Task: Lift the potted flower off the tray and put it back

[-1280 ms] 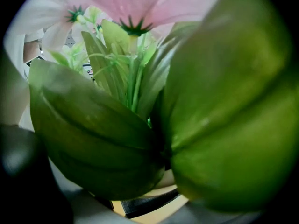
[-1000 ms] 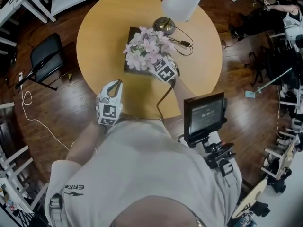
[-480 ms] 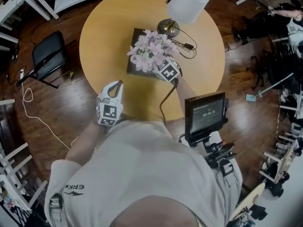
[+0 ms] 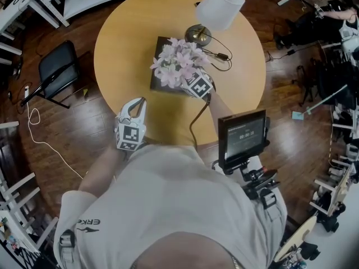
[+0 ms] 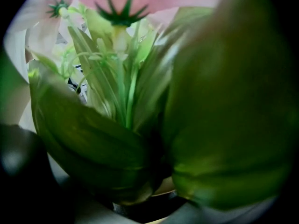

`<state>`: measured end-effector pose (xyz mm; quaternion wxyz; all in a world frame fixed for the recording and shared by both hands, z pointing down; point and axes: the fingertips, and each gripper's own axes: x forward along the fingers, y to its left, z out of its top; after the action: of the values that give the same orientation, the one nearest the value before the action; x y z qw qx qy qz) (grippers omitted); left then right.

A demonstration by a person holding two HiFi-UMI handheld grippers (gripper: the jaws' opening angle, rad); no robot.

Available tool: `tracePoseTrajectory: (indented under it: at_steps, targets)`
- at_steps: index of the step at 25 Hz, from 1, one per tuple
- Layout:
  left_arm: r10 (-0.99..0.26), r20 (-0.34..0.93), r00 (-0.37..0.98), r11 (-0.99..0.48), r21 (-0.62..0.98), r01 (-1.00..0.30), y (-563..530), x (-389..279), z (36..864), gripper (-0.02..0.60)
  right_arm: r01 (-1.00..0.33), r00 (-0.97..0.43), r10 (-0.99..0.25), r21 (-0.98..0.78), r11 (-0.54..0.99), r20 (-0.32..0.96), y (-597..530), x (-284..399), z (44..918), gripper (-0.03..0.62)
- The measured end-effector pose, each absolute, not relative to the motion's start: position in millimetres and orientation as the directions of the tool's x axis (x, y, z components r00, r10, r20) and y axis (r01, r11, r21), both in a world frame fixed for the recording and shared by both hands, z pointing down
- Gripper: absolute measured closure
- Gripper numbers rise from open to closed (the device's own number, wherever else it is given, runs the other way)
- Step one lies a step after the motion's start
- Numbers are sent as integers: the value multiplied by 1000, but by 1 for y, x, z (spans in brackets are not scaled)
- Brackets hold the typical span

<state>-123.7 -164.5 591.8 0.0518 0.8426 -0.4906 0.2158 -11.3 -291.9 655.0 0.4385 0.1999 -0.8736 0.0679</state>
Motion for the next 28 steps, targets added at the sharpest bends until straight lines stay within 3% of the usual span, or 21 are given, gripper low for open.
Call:
tracePoseTrajectory:
  at_steps: [13,21,28]
  targets:
    - [-803,387,452,-536,-139,-833,-152,-121,579,572,-516,-533,-417,108,850,737,-278,11,622,0]
    - [-796,337,502,-574,-159,-803,-141,-108,563,572,-636,-481,-558,168,753,676,-248,51,593,73]
    - [-810,291,508,-568,-182,-802,-107,-121,536,572,-730,-472,-696,204,653,541,-199,53,533,192]
